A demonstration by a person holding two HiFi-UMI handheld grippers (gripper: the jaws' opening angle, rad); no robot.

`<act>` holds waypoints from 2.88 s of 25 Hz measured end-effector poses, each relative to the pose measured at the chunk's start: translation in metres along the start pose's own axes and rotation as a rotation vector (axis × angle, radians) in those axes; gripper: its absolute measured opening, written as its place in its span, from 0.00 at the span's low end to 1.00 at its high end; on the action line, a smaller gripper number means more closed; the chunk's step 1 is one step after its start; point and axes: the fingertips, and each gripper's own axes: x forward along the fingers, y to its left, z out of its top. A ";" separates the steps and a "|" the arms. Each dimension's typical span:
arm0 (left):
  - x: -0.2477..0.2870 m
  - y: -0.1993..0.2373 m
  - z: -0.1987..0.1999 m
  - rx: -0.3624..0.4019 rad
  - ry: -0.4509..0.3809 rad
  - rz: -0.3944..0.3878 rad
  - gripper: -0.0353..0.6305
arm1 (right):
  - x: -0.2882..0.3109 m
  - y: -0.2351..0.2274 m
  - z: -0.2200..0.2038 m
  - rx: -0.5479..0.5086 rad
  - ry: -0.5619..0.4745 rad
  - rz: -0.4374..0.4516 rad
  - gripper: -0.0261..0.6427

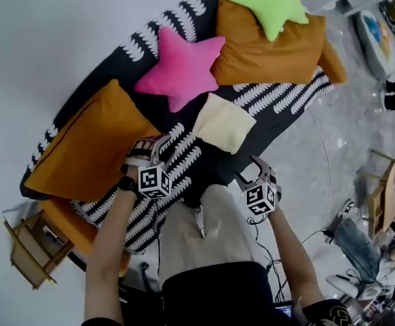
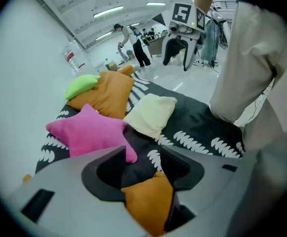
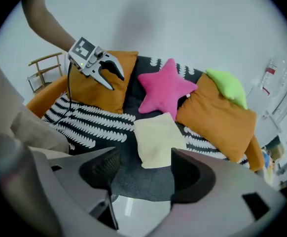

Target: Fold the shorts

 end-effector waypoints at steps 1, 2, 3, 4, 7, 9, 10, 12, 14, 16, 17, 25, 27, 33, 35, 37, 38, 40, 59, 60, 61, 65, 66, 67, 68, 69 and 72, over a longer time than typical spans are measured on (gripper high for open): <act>-0.013 -0.001 0.012 -0.025 -0.011 0.001 0.39 | -0.017 -0.001 0.002 -0.014 -0.007 -0.015 0.54; -0.024 0.000 0.025 -0.045 -0.029 0.008 0.39 | -0.031 -0.002 0.004 -0.024 -0.013 -0.028 0.52; -0.033 0.002 0.038 -0.056 -0.051 0.016 0.37 | -0.042 -0.002 0.007 -0.027 -0.021 -0.037 0.51; -0.039 0.003 0.050 -0.055 -0.072 0.022 0.36 | -0.050 -0.002 0.009 -0.026 -0.030 -0.043 0.51; -0.025 -0.003 0.077 0.041 -0.103 -0.011 0.36 | -0.048 -0.006 0.003 -0.012 -0.052 -0.046 0.51; 0.004 -0.022 0.082 0.141 -0.094 -0.094 0.40 | -0.027 -0.003 -0.018 -0.006 -0.046 -0.017 0.51; 0.022 -0.029 0.081 0.177 -0.086 -0.140 0.41 | -0.009 -0.002 -0.032 -0.017 -0.035 0.006 0.51; 0.066 -0.027 0.079 0.225 -0.066 -0.200 0.47 | 0.037 -0.018 -0.056 -0.063 -0.009 0.038 0.52; 0.118 -0.008 0.078 0.258 -0.046 -0.235 0.54 | 0.084 -0.053 -0.064 -0.083 0.009 0.039 0.56; 0.164 0.000 0.078 0.235 -0.024 -0.305 0.58 | 0.126 -0.078 -0.061 -0.058 0.013 0.043 0.66; 0.184 -0.004 0.078 0.209 -0.012 -0.352 0.58 | 0.145 -0.083 -0.061 -0.048 0.016 0.053 0.71; 0.282 -0.028 0.066 0.309 0.052 -0.553 0.64 | 0.229 -0.091 -0.079 -0.081 0.009 0.204 0.79; 0.283 -0.026 0.070 0.294 0.026 -0.562 0.64 | 0.225 -0.095 -0.078 -0.073 -0.035 0.215 0.79; 0.255 -0.002 0.099 0.315 -0.033 -0.507 0.64 | 0.204 -0.105 -0.070 -0.089 -0.019 0.180 0.80; 0.242 0.011 0.125 0.359 -0.120 -0.466 0.64 | 0.189 -0.112 -0.063 -0.063 -0.045 0.112 0.85; 0.245 0.015 0.140 0.412 -0.152 -0.473 0.64 | 0.177 -0.113 -0.055 0.004 -0.082 0.085 0.85; 0.255 0.013 0.141 0.435 -0.138 -0.495 0.64 | 0.176 -0.110 -0.052 0.032 -0.093 0.088 0.85; 0.282 0.004 0.133 0.440 -0.063 -0.556 0.64 | 0.188 -0.097 -0.053 0.059 -0.076 0.117 0.85; 0.227 0.008 0.160 1.377 -0.358 -0.790 0.60 | 0.161 -0.056 -0.027 1.205 0.000 -0.458 0.64; 0.237 -0.002 0.154 1.516 -0.383 -0.813 0.60 | 0.172 -0.059 -0.024 1.222 0.011 -0.469 0.64; 0.249 -0.010 0.148 1.635 -0.405 -0.832 0.61 | 0.184 -0.064 -0.024 1.241 0.020 -0.471 0.64; 0.292 -0.043 0.134 1.862 -0.471 -0.858 0.75 | 0.218 -0.075 -0.039 1.327 0.043 -0.424 0.94; 0.296 -0.050 0.131 1.893 -0.476 -0.869 0.82 | 0.223 -0.072 -0.043 1.343 0.053 -0.396 0.94; 0.298 -0.056 0.128 1.922 -0.469 -0.888 0.85 | 0.227 -0.067 -0.047 1.353 0.066 -0.368 0.94; 0.300 -0.062 0.125 1.949 -0.449 -0.912 0.88 | 0.231 -0.061 -0.048 1.357 0.080 -0.342 0.94; 0.301 -0.066 0.123 1.976 -0.424 -0.940 0.91 | 0.235 -0.055 -0.049 1.357 0.095 -0.321 0.94; 0.301 -0.065 0.120 2.032 -0.341 -1.024 0.93 | 0.250 -0.051 -0.050 1.348 0.139 -0.311 0.94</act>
